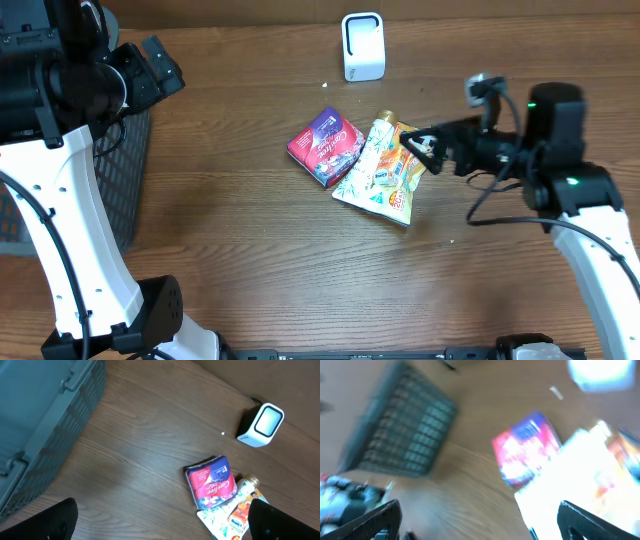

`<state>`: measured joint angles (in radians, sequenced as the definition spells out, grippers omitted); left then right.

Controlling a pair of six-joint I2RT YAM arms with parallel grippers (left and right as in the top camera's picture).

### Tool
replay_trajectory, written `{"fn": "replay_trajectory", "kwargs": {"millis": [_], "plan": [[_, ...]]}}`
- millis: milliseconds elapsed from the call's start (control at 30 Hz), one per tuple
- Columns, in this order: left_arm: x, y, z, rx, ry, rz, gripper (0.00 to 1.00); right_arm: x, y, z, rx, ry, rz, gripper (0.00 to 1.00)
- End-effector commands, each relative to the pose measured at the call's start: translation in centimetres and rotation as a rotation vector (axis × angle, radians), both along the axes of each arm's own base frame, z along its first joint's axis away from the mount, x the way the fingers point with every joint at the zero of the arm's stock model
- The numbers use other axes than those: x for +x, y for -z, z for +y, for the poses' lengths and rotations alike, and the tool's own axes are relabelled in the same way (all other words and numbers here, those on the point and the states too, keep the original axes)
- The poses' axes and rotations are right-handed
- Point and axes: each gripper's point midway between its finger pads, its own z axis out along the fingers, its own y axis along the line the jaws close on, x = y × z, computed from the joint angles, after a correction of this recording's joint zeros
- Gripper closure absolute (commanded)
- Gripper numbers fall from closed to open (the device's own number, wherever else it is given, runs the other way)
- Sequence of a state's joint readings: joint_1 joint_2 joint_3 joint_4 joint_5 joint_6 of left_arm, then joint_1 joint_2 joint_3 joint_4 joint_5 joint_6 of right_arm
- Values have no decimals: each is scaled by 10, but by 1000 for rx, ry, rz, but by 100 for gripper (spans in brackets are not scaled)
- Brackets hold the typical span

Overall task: Scan the item barcode
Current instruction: 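Swing the right gripper over the orange box on the pouch, then lower the right gripper and close it on the orange box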

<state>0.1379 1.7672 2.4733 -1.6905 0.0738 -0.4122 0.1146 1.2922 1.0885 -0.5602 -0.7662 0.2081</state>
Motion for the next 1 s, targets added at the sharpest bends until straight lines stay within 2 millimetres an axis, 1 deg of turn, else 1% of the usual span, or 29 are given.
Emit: {"fn": "replay_trajectory", "kwargs": {"millis": [0, 67, 133, 167, 267, 333, 400, 433, 500, 567, 600, 633, 667, 700, 833, 867, 900, 967], "plan": [[0, 1, 1, 3, -5, 3, 0, 27, 22, -28, -218, 255, 115, 0], [0, 1, 1, 3, -5, 3, 0, 27, 33, -34, -312, 266, 209, 0], [0, 1, 1, 3, -5, 3, 0, 30, 37, -35, -367, 262, 265, 0], [0, 1, 1, 3, -5, 3, 0, 32, 37, -33, -372, 254, 279, 0], [0, 1, 1, 3, -5, 3, 0, 41, 29, -8, -291, 179, 258, 0], [0, 1, 1, 3, -5, 3, 0, 40, 19, 12, -212, 106, 233, 0], [0, 1, 1, 3, -5, 3, 0, 37, 12, 26, -167, 52, 217, 0], [0, 1, 1, 3, -5, 3, 0, 37, 11, 29, -167, 45, 205, 0], [0, 1, 1, 3, -5, 3, 0, 43, 12, 33, -191, 59, 172, 3], [0, 1, 1, 3, -5, 3, 0, 50, 17, 32, -215, 129, 185, 4], [0, 1, 1, 3, -5, 3, 0, 57, 26, 26, -233, 234, 232, 11], [0, 1, 1, 3, -5, 3, 0, 60, 32, 21, -243, 310, 269, 16], [0, 1, 1, 3, -5, 3, 0, 62, 38, 19, -250, 355, 294, 17], [0, 1, 1, 3, -5, 3, 0, 64, 49, 18, -264, 404, 329, 18], [0, 1, 1, 3, -5, 3, 0, 68, 82, 29, -305, 429, 398, 23], [0, 1, 1, 3, -5, 3, 0, 71, 101, 34, -328, 427, 424, 27], [0, 1, 1, 3, -5, 3, 0, 73, 110, 36, -338, 425, 436, 28], [0, 1, 1, 3, -5, 3, 0, 75, 128, 37, -358, 421, 466, 36]]}}
